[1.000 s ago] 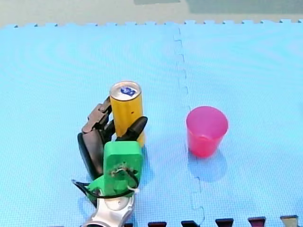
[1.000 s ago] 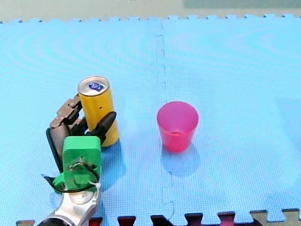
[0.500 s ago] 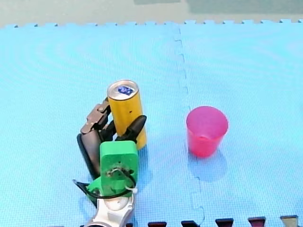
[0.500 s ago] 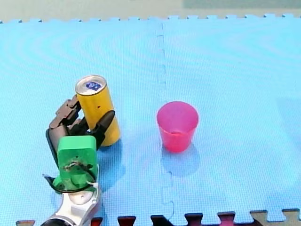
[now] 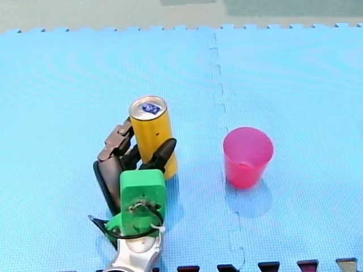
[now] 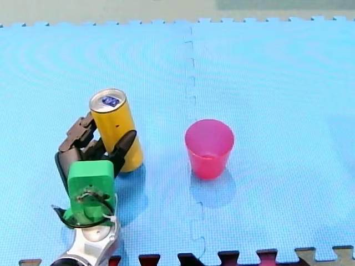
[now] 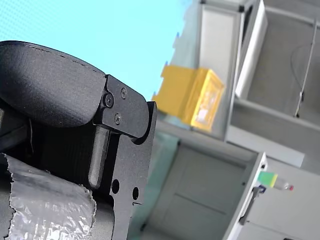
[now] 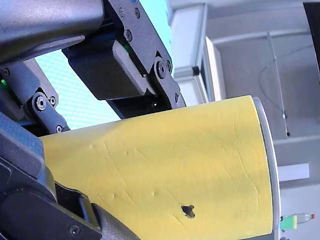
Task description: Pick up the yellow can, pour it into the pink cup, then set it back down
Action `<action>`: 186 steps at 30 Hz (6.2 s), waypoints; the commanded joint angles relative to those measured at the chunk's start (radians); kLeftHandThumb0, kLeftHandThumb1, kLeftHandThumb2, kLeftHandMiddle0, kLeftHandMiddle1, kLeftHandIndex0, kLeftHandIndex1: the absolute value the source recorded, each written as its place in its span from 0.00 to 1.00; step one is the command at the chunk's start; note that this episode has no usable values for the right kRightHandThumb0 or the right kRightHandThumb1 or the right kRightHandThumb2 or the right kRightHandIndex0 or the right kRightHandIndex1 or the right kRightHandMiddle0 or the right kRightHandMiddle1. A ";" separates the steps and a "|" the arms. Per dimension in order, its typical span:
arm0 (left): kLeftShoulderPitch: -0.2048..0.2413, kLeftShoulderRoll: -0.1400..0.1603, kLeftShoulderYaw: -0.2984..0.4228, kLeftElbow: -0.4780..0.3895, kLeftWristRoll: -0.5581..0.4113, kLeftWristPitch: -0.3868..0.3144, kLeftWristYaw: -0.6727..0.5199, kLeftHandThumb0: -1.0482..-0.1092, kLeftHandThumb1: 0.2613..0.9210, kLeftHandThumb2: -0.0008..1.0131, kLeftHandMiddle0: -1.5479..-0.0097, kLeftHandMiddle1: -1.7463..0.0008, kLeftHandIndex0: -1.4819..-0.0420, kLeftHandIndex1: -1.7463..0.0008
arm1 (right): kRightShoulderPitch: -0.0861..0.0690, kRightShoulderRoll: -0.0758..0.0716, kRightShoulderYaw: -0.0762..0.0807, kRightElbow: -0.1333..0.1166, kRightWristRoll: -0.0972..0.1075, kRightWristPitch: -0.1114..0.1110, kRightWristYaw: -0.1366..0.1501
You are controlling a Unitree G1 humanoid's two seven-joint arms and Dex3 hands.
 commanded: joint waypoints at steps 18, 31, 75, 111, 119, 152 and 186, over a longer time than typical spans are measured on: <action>0.012 0.017 -0.055 -0.001 0.065 0.045 0.018 0.59 0.70 0.00 0.40 1.00 0.43 1.00 | 0.002 -0.008 0.001 0.001 -0.003 -0.006 -0.003; -0.001 0.041 -0.143 0.003 0.162 0.085 0.194 0.12 0.64 0.01 0.68 1.00 0.77 1.00 | 0.001 -0.006 -0.001 0.000 0.001 -0.005 0.006; 0.056 0.047 -0.109 -0.064 -0.032 0.017 -0.230 0.00 0.86 0.01 0.89 1.00 0.92 1.00 | -0.016 0.036 0.010 0.013 -0.007 -0.012 -0.004; 0.113 0.109 -0.110 -0.098 0.005 -0.030 -0.193 0.00 0.89 0.01 0.89 0.99 0.93 1.00 | -0.005 0.056 0.006 0.031 -0.004 -0.015 0.003; 0.117 0.148 -0.099 -0.110 -0.009 -0.036 -0.206 0.00 0.88 0.00 0.89 0.99 0.93 1.00 | -0.010 0.056 0.005 0.041 -0.005 -0.013 0.002; 0.245 0.199 -0.139 -0.202 -0.018 -0.019 -0.383 0.00 0.80 0.00 0.89 1.00 0.91 1.00 | -0.011 0.069 0.002 0.045 -0.008 -0.034 0.008; 0.252 0.203 -0.150 -0.227 -0.019 0.001 -0.406 0.00 0.82 0.01 0.89 1.00 0.92 1.00 | -0.014 0.052 0.033 0.067 -0.067 -0.056 -0.045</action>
